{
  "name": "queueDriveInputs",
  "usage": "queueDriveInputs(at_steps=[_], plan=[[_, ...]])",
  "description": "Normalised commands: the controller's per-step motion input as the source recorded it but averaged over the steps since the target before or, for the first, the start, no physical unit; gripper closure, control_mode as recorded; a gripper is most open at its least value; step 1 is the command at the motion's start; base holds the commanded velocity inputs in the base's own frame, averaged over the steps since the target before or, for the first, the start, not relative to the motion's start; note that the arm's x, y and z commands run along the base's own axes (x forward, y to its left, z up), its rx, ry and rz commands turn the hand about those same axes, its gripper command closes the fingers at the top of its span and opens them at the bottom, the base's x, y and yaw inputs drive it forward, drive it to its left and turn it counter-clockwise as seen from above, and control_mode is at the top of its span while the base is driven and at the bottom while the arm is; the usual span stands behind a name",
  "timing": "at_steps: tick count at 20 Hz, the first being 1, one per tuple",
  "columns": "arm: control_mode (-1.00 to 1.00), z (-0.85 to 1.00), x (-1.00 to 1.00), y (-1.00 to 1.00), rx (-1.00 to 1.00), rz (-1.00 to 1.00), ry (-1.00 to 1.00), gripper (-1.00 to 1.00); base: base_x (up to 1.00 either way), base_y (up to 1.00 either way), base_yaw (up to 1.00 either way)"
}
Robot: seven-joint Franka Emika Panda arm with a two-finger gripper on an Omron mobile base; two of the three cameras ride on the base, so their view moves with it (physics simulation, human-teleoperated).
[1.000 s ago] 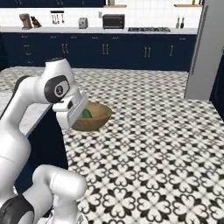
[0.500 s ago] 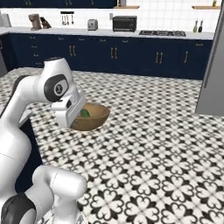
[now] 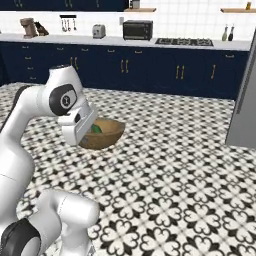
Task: Pick the chicken drumstick and broccoli from their plates and place them in the bowl. Then put the bowl in the fridge.
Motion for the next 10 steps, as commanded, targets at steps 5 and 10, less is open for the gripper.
queueDriveInputs(at_steps=[5,10], plan=[[1.00,0.00,0.00,0.00,0.00,0.00,0.00,1.00,1.00,-0.30,-0.01],[1.00,0.00,0.00,0.00,0.00,0.00,0.00,1.00,1.00,-0.23,-0.04]])
